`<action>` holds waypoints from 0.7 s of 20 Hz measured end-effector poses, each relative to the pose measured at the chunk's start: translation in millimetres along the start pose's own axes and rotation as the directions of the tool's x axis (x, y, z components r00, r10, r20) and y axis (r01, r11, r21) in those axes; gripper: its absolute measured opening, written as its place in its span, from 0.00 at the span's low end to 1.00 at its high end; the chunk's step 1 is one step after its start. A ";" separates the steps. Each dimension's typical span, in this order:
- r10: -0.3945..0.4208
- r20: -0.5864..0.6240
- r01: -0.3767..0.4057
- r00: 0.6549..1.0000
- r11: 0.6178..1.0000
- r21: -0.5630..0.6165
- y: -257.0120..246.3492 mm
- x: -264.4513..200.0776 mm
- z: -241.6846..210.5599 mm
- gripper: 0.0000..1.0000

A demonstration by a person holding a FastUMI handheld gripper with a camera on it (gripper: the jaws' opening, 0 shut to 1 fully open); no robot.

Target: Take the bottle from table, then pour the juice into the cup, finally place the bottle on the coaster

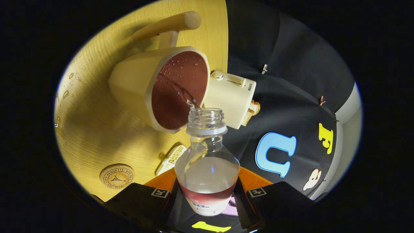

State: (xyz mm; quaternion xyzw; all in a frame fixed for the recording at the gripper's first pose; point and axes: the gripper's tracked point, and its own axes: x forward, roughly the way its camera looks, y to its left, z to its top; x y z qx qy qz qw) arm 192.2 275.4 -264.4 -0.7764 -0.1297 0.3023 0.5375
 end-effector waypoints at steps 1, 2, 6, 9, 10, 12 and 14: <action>-0.002 0.000 0.002 1.000 1.000 -0.009 -0.7 2.1 -0.1 0.73; -0.002 0.002 0.002 1.000 1.000 -0.016 -1.7 2.6 -0.9 0.73; -0.026 0.023 0.028 0.999 0.998 -0.064 -11.1 3.5 3.6 0.73; -0.029 0.031 0.031 0.999 0.996 -0.087 -10.9 1.5 4.1 0.73; -0.031 0.035 0.034 0.999 0.995 -0.098 -12.5 0.9 5.2 0.73; -0.039 0.049 0.045 0.998 0.991 -0.124 -15.2 0.1 7.1 0.73; -0.046 0.059 0.055 0.997 0.987 -0.149 -17.8 1.4 7.0 0.73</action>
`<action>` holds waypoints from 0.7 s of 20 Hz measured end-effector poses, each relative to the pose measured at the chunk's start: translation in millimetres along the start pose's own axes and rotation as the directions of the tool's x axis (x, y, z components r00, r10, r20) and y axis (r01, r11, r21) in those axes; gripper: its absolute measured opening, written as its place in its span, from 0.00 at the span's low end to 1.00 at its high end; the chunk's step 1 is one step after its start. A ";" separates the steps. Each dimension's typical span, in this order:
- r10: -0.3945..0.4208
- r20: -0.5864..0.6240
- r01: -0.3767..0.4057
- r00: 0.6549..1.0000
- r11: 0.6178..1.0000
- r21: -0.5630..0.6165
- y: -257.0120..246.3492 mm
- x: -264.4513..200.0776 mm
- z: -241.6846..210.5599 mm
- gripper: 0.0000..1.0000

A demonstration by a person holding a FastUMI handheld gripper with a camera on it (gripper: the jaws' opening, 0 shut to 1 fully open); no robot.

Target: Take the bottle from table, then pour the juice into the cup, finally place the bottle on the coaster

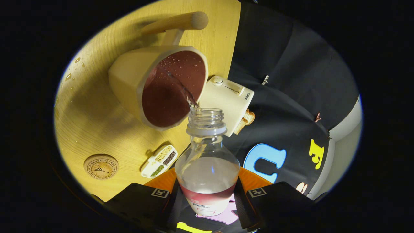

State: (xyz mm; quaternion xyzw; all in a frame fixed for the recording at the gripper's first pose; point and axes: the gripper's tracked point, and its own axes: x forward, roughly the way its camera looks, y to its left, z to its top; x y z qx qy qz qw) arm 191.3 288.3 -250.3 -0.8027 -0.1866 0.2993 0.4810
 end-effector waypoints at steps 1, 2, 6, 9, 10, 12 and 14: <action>0.001 -0.002 -0.001 1.000 1.000 -0.010 -0.8 0.1 -2.4 0.73; 0.002 -0.002 -0.002 1.000 1.000 -0.016 -0.1 -0.4 -2.6 0.73; -0.009 0.012 0.010 1.000 0.998 -0.062 -7.7 3.4 -4.0 0.73; -0.020 0.022 0.022 1.000 0.996 -0.090 -15.1 5.4 -5.8 0.72; -0.024 0.025 0.026 0.999 0.995 -0.098 -19.2 4.0 -7.8 0.73; -0.030 0.033 0.033 0.999 0.993 -0.117 -24.0 2.5 -6.2 0.73; -0.032 0.037 0.037 0.999 0.990 -0.137 -26.7 4.2 -6.9 0.73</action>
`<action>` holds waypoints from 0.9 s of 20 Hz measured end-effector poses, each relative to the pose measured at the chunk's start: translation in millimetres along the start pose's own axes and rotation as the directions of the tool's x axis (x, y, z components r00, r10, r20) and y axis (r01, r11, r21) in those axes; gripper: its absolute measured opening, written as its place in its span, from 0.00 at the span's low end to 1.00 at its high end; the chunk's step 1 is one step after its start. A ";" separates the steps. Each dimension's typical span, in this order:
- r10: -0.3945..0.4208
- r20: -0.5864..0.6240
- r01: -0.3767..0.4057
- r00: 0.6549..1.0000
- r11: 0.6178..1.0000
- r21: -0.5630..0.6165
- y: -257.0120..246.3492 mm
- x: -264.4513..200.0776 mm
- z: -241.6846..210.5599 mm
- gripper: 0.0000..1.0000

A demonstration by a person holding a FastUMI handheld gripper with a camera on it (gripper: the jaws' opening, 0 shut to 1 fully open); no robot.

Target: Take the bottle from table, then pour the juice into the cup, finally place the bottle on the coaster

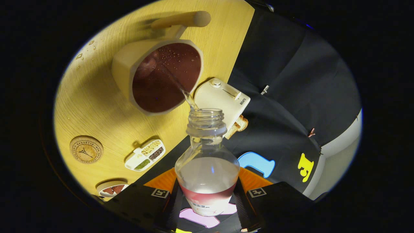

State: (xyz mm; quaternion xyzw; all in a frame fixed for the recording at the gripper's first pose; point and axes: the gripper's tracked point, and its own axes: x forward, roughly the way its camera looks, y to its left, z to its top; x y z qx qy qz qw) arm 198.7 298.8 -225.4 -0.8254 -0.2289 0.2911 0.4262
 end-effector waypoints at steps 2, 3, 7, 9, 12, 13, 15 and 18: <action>-0.001 0.003 0.001 1.000 1.000 -0.017 -1.6 1.4 -1.2 0.73; -0.004 0.004 0.005 1.000 1.000 -0.023 -3.3 2.0 -1.9 0.73; -0.009 0.012 0.010 1.000 0.999 -0.044 -8.9 2.1 0.1 0.73; -0.004 0.014 0.005 1.000 0.998 -0.055 -8.1 2.0 1.8 0.73; -0.004 0.020 0.005 1.000 0.998 -0.064 -8.4 0.8 4.5 0.72; -0.005 0.021 0.007 1.000 0.998 -0.069 -8.7 1.4 5.2 0.73; 0.001 0.018 0.000 1.000 0.997 -0.071 -8.2 2.1 4.4 0.73; 0.008 0.016 -0.006 1.000 0.997 -0.080 -7.0 2.7 3.8 0.73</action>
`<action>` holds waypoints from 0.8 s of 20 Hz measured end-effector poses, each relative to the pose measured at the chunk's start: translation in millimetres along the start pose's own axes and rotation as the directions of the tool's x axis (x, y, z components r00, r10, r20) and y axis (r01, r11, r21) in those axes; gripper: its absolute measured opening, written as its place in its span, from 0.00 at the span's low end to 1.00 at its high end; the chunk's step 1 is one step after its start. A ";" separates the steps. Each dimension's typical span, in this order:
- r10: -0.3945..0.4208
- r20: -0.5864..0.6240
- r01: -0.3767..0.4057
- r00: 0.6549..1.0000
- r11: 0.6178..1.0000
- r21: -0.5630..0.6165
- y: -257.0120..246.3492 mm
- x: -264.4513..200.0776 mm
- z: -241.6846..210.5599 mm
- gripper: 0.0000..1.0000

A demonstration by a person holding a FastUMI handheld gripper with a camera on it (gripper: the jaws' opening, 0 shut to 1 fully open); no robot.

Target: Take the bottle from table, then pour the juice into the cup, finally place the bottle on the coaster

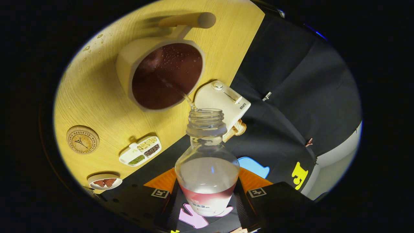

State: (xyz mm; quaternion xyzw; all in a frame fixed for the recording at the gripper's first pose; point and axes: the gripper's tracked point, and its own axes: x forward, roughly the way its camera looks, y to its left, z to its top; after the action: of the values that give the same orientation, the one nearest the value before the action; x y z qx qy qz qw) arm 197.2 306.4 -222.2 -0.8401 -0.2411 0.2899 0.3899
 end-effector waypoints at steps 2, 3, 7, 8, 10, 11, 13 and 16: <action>-0.004 0.005 0.004 1.000 1.000 -0.009 -2.0 0.0 0.7 0.73; -0.004 0.005 0.004 1.000 1.000 -0.008 -2.5 1.8 1.1 0.73; -0.007 0.008 0.007 1.000 1.000 -0.007 -6.0 6.1 1.9 0.72; -0.007 0.011 0.007 1.000 1.000 -0.011 -6.6 6.9 2.5 0.73; -0.008 0.020 0.008 1.000 1.000 -0.015 -6.8 6.4 4.9 0.72; -0.006 0.022 0.007 1.000 1.000 -0.014 -6.2 7.9 5.5 0.72; -0.002 0.022 0.002 1.000 1.000 -0.011 -4.2 8.4 5.4 0.72; 0.007 0.019 -0.007 1.000 1.000 -0.005 0.6 7.0 2.3 0.72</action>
State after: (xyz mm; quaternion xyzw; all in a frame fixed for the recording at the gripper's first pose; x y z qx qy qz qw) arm 200.7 311.6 -226.0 -0.8392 -0.2426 0.2984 0.3845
